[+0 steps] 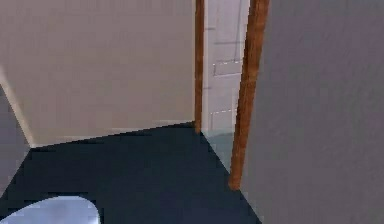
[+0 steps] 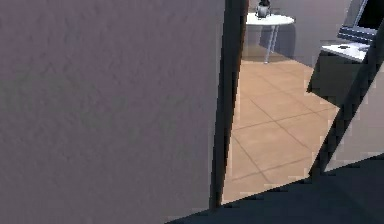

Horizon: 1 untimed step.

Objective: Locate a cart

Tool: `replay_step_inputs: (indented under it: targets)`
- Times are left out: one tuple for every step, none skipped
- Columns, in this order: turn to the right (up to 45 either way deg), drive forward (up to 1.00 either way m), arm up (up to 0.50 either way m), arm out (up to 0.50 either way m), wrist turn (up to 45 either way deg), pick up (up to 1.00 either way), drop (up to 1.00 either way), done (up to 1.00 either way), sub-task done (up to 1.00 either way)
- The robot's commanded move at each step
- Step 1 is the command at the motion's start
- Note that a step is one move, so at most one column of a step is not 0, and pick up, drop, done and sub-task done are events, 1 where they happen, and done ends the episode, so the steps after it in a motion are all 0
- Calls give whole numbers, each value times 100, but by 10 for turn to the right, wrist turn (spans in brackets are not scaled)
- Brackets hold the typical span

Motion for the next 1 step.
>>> replay_step_inputs:
  targets:
    - [0, 50, 0, 0, 0, 0, 0, 0, 0]
